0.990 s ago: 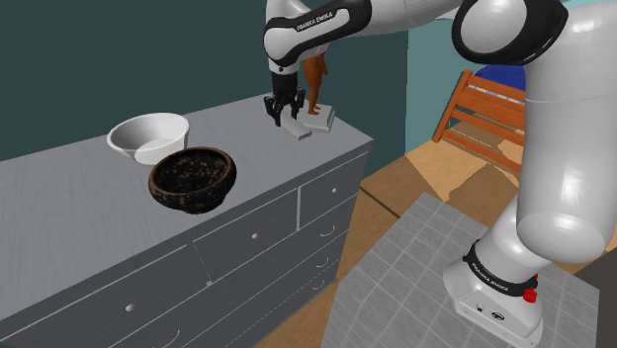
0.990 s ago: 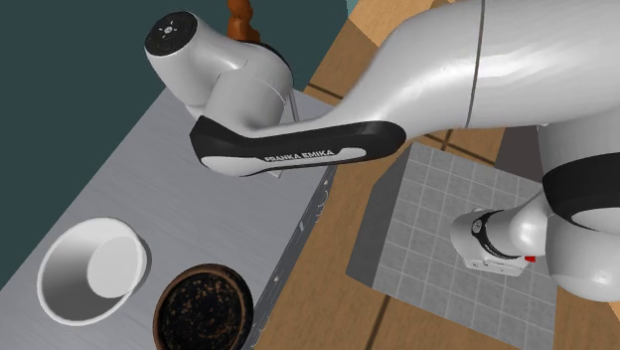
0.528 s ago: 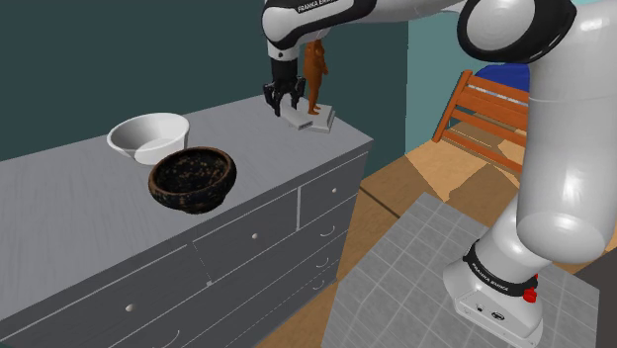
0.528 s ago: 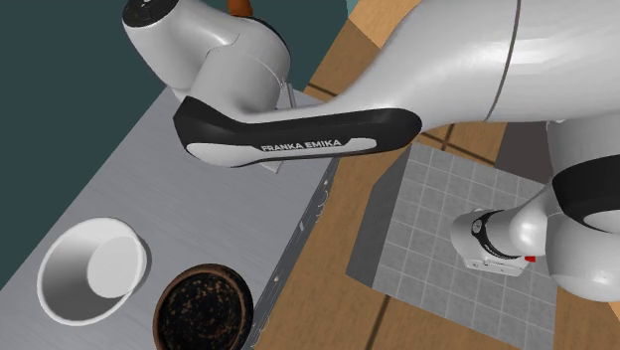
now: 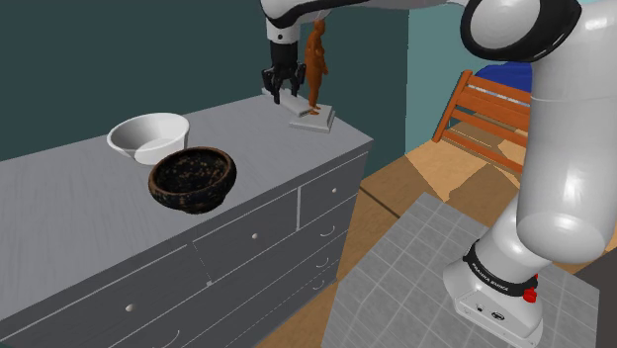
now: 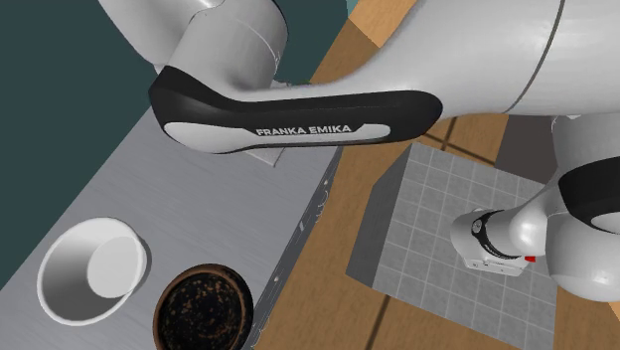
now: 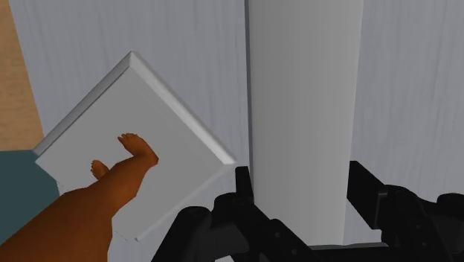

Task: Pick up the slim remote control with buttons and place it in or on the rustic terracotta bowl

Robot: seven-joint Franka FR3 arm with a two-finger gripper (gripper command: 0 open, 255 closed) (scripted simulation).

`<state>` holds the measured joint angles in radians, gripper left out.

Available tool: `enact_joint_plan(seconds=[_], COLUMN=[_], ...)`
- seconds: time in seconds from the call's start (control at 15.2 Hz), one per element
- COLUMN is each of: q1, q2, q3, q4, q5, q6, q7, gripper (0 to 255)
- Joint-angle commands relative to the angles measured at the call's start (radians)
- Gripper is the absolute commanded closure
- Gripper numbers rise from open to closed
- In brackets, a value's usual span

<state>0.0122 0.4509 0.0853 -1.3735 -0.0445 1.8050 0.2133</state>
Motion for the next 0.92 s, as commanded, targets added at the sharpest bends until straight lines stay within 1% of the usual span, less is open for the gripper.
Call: enact_joint_plan(seconds=[0.0,0.46,0.86], q1=[0.000,0.003,0.090], q2=[-0.004,0.000,-0.029], q3=[0.000,0.001,0.035], q4=[0.021,0.117,0.074], q5=[0.000,0.001,-0.009], q6=[-0.025,-0.116,-0.105], q7=[0.000,-0.002,0.120], gripper=[255,255,255])
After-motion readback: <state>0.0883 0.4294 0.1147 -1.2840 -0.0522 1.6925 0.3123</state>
